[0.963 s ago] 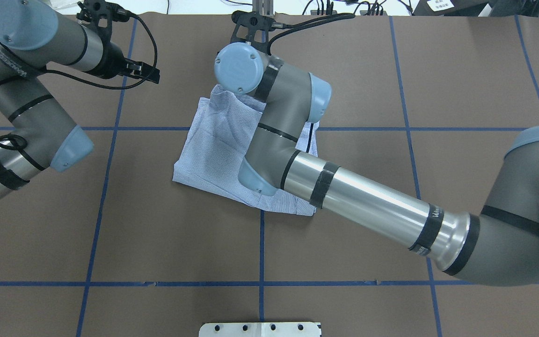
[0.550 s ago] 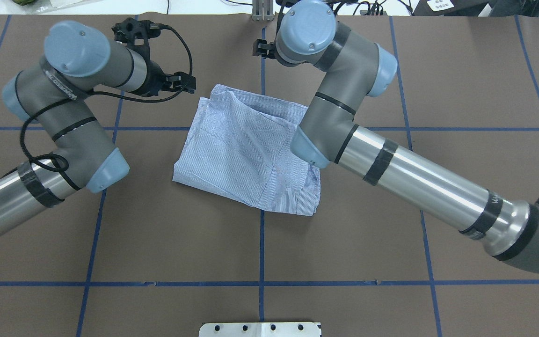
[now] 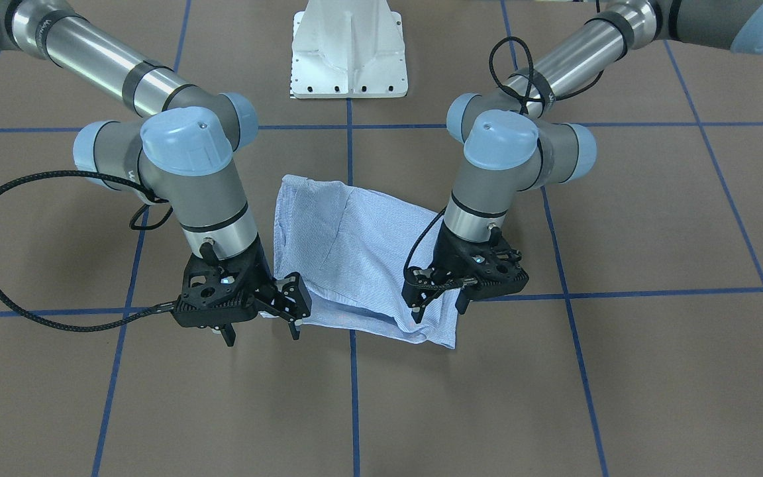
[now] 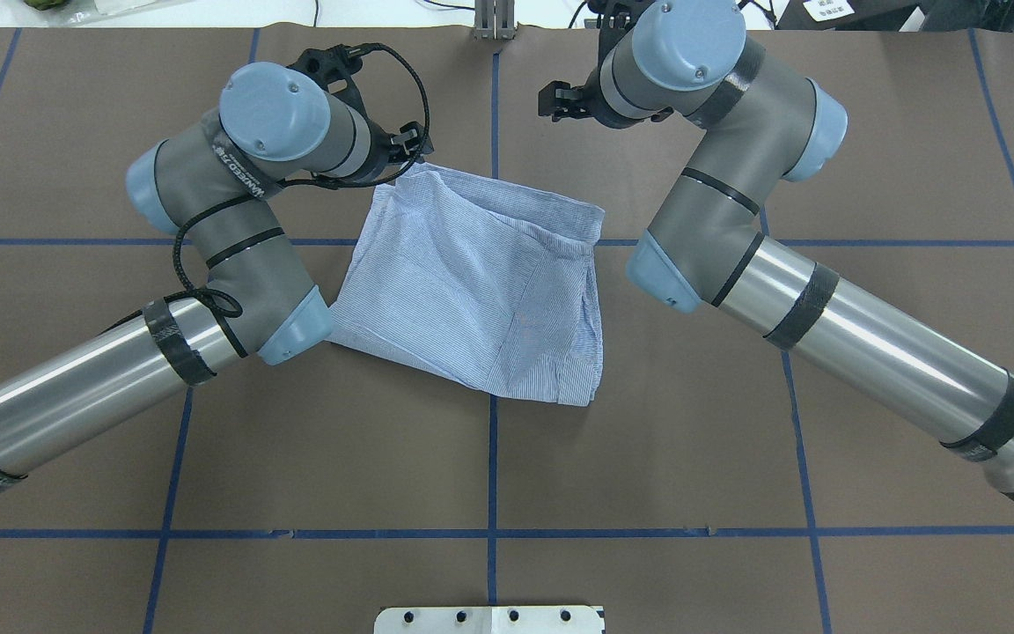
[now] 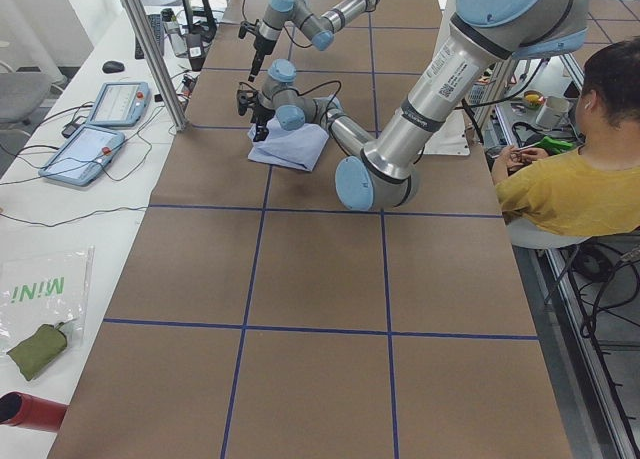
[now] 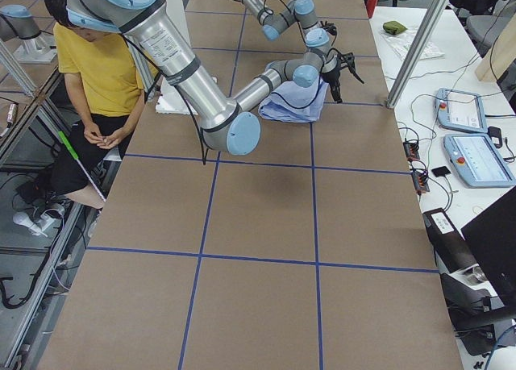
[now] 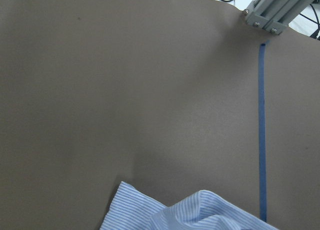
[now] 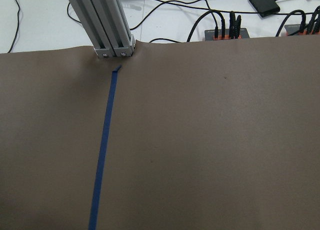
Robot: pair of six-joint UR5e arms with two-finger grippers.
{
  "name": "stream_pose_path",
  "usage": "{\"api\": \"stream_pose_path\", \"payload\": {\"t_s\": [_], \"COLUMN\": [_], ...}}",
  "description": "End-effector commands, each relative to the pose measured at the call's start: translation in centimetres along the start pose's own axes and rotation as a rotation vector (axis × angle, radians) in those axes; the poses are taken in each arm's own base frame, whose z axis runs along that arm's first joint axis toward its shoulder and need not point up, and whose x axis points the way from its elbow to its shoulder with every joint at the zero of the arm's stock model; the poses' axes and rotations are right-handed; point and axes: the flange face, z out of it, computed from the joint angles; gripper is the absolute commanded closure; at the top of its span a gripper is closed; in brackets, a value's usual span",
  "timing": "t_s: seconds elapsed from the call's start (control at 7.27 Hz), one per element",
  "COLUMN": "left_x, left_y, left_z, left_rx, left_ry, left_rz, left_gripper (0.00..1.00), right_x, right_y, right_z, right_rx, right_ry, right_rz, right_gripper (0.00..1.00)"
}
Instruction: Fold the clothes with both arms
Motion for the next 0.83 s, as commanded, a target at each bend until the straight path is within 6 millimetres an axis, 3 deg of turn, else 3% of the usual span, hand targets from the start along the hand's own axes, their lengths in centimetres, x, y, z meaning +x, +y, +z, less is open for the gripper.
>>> {"api": "stream_pose_path", "payload": {"t_s": [0.0,0.28,0.41,0.55,0.69], "left_x": [4.2,3.8,3.5,3.7,3.7], "left_y": [2.9,4.0,4.6,4.6,4.5], "left_z": [1.2,3.1,3.8,3.7,3.6], "left_rx": [-0.001,-0.002,-0.009,-0.009,-0.006], "left_ry": [-0.065,-0.110,-0.123,-0.120,-0.117], "left_rz": [-0.066,-0.060,-0.055,-0.057,-0.053], "left_gripper": [0.20,0.20,0.28,0.52,0.98], "right_x": [0.3,0.3,0.4,0.3,0.2], "right_y": [0.1,0.1,0.2,0.1,0.2], "right_z": [0.0,0.0,0.1,0.0,0.1], "right_rx": [0.002,0.004,0.005,0.006,0.004], "right_ry": [0.004,0.004,0.005,0.004,0.003], "right_rz": [0.001,0.002,0.004,0.002,0.003], "right_gripper": [0.02,0.02,0.02,0.02,0.02]}}
